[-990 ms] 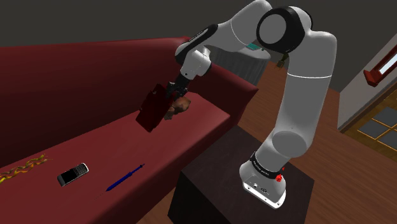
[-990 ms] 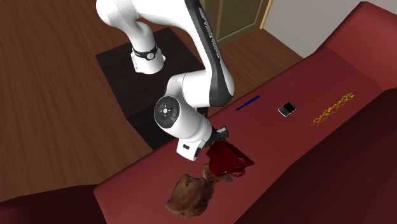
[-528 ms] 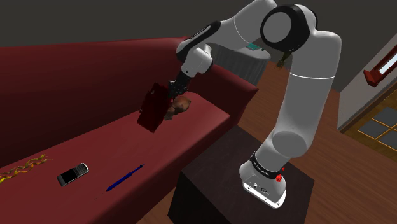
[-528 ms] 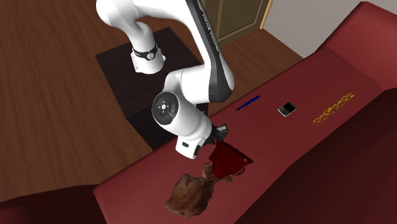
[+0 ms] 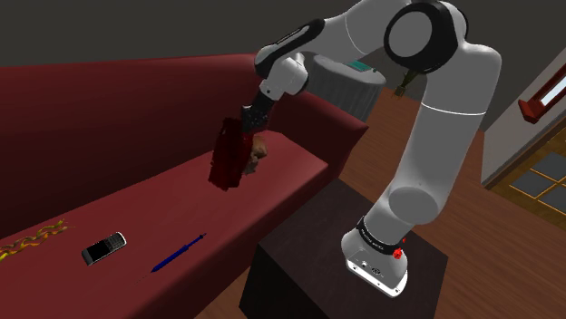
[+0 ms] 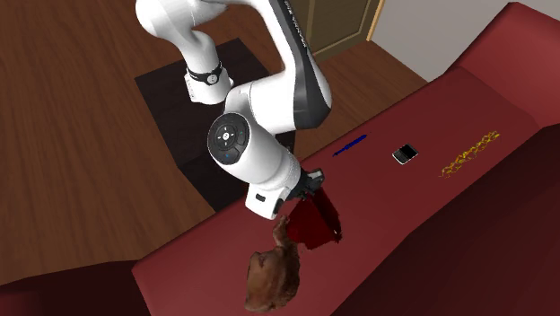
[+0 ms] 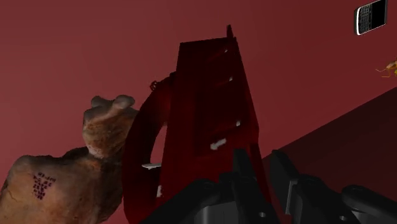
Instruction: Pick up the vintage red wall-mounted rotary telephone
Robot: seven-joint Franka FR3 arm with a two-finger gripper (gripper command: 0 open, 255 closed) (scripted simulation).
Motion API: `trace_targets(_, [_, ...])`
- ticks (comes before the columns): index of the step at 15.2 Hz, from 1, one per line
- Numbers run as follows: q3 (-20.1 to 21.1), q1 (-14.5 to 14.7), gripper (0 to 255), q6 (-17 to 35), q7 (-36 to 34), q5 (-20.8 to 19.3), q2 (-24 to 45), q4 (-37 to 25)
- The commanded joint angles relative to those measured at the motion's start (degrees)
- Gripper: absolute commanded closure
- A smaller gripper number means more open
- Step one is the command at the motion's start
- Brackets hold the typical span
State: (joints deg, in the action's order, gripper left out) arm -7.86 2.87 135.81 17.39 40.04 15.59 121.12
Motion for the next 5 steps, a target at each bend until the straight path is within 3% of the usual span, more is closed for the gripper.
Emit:
trace_targets(1, [-0.26, 0.16, 255, -0.94, -1.1, -0.91, -1.26, -0.14])
trace_targets(5, [-0.52, 0.27, 255, -2.01, -2.18, -1.87, -2.38, -0.35])
